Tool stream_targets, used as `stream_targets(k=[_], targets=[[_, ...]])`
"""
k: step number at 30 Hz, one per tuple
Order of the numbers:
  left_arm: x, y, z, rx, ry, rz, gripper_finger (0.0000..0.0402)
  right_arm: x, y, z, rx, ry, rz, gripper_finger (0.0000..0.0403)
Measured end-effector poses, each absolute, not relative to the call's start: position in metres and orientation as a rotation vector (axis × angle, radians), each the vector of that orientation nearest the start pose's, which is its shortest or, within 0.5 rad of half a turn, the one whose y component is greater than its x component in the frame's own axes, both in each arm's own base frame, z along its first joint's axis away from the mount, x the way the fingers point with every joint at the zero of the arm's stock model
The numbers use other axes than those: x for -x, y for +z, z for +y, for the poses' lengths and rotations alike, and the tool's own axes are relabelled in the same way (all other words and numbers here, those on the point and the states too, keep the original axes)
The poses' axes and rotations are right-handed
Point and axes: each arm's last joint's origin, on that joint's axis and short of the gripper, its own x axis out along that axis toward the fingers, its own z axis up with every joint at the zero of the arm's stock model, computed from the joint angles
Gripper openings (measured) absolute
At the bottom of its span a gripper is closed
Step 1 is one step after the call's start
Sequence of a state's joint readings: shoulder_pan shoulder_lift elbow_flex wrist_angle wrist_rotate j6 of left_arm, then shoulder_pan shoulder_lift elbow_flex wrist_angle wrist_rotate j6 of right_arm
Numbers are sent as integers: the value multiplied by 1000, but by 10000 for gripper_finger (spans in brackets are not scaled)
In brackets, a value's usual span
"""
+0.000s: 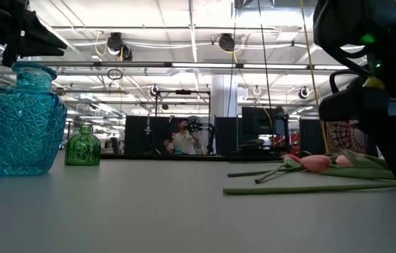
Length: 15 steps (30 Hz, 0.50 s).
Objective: Sort flowers into vase by color
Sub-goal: Put the center pink flower into the green vase
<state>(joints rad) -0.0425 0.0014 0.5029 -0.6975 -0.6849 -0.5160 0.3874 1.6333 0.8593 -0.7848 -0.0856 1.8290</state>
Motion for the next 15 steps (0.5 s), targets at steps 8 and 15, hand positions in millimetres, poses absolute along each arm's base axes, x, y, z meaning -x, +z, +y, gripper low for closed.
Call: stream_targets(k=[8,15], targets=[[-31,257,17,426,672,17,109,-237,142,100,-1187,-1061,1347,99],[-31,257,17,426,672,17,109,-237,151,99,-1209,-1033,1331,71]])
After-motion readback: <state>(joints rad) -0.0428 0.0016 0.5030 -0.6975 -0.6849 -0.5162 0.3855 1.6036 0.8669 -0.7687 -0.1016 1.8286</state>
